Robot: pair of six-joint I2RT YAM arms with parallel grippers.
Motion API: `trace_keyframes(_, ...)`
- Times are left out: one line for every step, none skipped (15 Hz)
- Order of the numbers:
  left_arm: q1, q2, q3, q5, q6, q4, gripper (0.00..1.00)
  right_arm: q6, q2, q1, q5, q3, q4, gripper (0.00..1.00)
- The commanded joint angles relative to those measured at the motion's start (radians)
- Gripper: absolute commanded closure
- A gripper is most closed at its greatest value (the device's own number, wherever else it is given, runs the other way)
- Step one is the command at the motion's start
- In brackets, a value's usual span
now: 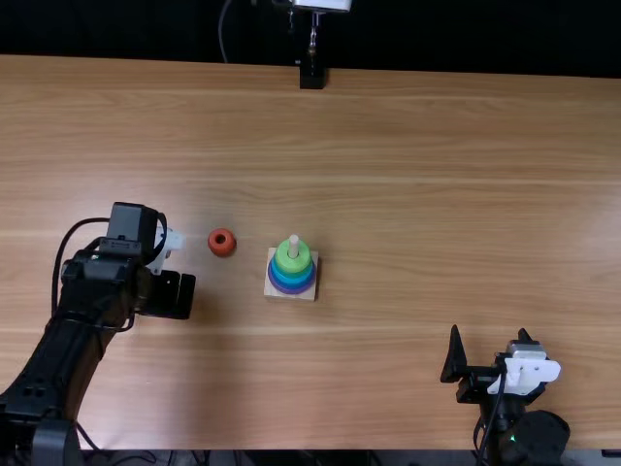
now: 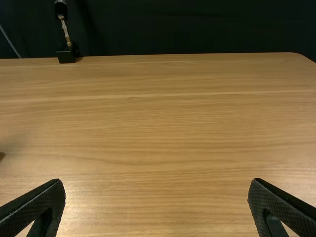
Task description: Build the Hanoi tower: stack the rings onto the peg from bottom to top in this color order: purple, dark blue, light blue, dark green, light green, yellow, orange.
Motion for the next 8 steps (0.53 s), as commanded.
trace_keyframes(-0.001,0.019,-0.028,0.008,0.001,0.030,0.00,-0.001,-0.013,-0.009,0.003,-0.077,-0.074,0.00)
trace_keyframes(0.000,0.020,-0.040,0.008,0.001,0.061,0.00,-0.001,-0.013,-0.009,0.003,-0.077,-0.072,0.00)
trace_keyframes(0.003,0.020,-0.057,0.008,0.001,0.088,0.00,-0.001,-0.013,-0.009,0.003,-0.077,-0.072,0.00)
trace_keyframes(0.003,0.022,-0.069,0.008,0.001,0.107,0.00,-0.001,-0.013,-0.009,0.003,-0.077,-0.074,0.00)
trace_keyframes(0.005,0.022,-0.074,0.010,0.001,0.118,0.00,-0.001,-0.013,-0.009,0.003,-0.077,-0.074,0.00)
trace_keyframes(0.006,0.048,-0.074,0.010,0.001,0.120,0.00,-0.001,-0.013,-0.009,0.003,-0.077,-0.072,0.00)
trace_keyframes(0.006,0.074,-0.072,0.010,0.003,0.120,0.00,-0.001,-0.013,-0.009,0.003,-0.077,-0.074,0.00)
trace_keyframes(0.008,0.080,-0.072,0.010,0.003,0.120,0.00,-0.001,-0.013,-0.009,0.003,-0.077,-0.072,0.00)
